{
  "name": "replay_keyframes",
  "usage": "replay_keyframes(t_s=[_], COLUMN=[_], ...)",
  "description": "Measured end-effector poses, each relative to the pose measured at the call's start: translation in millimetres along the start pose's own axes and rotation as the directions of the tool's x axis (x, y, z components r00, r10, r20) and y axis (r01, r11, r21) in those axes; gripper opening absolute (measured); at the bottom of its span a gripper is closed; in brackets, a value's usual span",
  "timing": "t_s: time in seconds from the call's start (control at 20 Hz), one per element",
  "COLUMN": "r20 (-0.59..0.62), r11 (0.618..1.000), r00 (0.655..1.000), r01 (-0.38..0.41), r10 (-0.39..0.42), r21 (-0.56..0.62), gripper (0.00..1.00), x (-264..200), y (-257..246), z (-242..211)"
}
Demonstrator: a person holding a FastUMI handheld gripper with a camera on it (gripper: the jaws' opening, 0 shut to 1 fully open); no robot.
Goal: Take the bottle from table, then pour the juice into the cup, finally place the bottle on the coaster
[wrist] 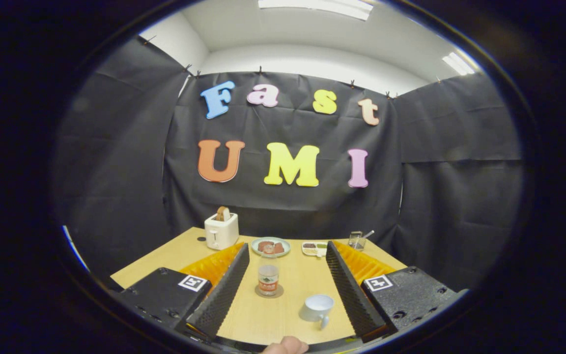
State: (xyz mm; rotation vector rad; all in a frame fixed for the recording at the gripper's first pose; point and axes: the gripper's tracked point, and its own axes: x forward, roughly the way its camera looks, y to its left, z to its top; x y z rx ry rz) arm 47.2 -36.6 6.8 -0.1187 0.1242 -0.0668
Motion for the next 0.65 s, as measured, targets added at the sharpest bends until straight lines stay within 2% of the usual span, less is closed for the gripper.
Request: replay_keyframes(t_s=[0.4,0.65], r20=[0.021,0.025], r11=[0.999,0.997], r00=[1.000,1.000], r01=[-0.014,-0.010], r10=[0.014,0.008], r21=[0.030,0.080], gripper=[1.00,1.00], x=[-26.3,-34.2], y=[-0.7,-11.4], z=[30.8,33.0])
